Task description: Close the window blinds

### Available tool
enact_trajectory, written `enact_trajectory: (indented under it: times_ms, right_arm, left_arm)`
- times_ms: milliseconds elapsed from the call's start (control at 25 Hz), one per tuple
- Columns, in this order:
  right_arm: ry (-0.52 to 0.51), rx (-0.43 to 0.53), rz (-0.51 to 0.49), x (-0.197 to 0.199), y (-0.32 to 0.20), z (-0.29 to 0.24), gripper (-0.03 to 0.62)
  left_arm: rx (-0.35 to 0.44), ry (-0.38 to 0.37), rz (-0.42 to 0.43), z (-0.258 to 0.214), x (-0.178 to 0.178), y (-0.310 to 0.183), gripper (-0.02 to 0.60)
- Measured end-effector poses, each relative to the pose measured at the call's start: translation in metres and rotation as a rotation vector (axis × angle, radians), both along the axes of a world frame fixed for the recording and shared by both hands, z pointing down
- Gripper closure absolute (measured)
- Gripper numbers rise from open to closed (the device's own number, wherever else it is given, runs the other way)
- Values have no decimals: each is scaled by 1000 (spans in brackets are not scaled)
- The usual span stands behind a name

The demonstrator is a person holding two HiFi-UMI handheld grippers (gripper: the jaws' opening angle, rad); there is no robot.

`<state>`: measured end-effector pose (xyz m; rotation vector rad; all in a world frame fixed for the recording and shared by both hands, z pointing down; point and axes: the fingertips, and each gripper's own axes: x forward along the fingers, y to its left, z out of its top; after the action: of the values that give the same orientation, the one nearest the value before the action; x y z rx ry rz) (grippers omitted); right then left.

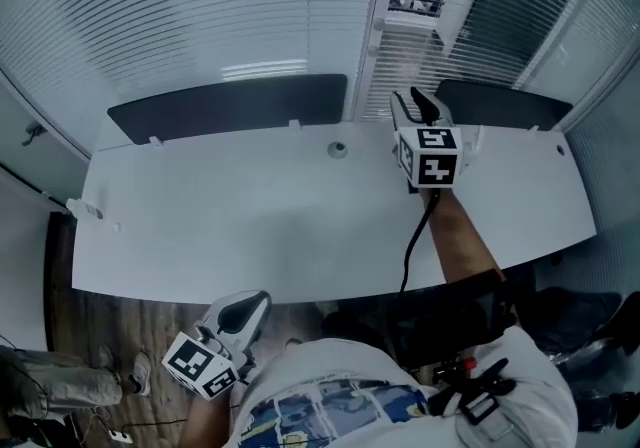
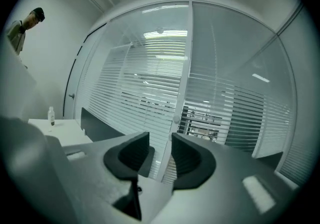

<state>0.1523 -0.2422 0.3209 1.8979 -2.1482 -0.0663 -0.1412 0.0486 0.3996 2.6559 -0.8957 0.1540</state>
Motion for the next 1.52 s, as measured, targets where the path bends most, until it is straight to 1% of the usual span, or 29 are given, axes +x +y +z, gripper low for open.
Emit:
enact_trajectory:
  times_ms: [280, 480, 680, 800, 1040, 1320, 1520]
  right_arm:
    - [-18, -22, -50, -28, 112, 16, 457]
    - [-52, -38, -78, -51, 186, 26, 462]
    - [-92, -32, -124, -76, 238, 23, 465]
    - [-111, -28, -143, -86, 266, 21, 467]
    - [-141, -16, -166, -96, 302, 20, 470]
    - [-158, -31, -190, -108, 317, 18, 480]
    - [-147, -27, -214, -117, 325, 15, 487]
  left_arm:
    - [19, 14, 46, 6, -12, 38, 580]
    - [18, 22, 64, 10, -20, 68, 580]
    - [26, 29, 62, 12, -29, 87, 580]
    - [15, 23, 80, 14, -32, 101, 580]
    - [16, 16, 109, 18, -28, 116, 580]
    - [13, 23, 128, 17, -25, 119, 580]
    - [2, 29, 130, 22, -27, 121, 580]
